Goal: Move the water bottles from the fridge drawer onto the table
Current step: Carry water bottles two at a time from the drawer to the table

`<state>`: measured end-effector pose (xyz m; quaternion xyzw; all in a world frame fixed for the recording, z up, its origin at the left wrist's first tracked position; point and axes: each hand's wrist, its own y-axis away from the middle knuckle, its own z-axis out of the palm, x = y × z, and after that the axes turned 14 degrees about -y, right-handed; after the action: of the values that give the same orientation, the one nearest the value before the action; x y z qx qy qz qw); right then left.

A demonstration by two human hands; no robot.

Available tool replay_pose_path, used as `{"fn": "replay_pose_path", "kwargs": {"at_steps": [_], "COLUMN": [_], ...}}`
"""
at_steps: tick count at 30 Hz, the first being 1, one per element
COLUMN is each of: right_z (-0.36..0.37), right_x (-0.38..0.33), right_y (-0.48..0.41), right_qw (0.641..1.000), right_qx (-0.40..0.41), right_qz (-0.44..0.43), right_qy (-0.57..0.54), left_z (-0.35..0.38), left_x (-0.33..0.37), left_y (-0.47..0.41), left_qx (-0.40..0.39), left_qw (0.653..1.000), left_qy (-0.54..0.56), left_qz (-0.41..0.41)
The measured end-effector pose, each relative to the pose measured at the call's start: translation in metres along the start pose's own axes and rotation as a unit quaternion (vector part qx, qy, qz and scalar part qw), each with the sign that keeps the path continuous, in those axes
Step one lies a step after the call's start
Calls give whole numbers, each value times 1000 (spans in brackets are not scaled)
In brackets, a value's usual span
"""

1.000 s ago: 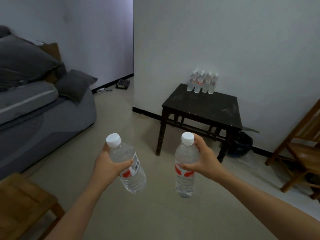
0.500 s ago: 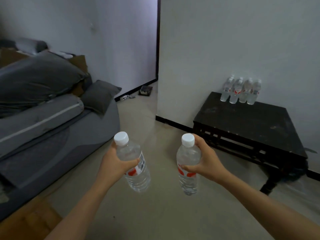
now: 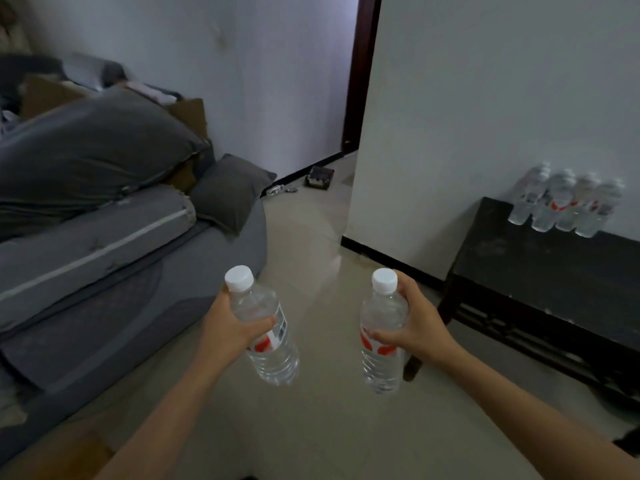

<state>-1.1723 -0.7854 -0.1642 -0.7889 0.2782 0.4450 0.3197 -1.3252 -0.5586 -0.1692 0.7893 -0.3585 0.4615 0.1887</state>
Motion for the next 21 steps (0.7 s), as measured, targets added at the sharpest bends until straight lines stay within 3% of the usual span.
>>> {"fn": "replay_pose_path", "kwargs": {"at_steps": [12,21], "right_z": [61,21], "right_x": [0,49], "right_y": [-138,-177], "right_qw": [993,971], "right_qx": [108,175], "right_qz": [45,152], "right_qy": [35,53], "left_z": [-40,49], "left_x": [-7,-9], "left_y": [-207,-314], "left_qx": [-60,-168], "left_qw": [996,984], "left_qy": [16,0], "left_qz": [61,65]}}
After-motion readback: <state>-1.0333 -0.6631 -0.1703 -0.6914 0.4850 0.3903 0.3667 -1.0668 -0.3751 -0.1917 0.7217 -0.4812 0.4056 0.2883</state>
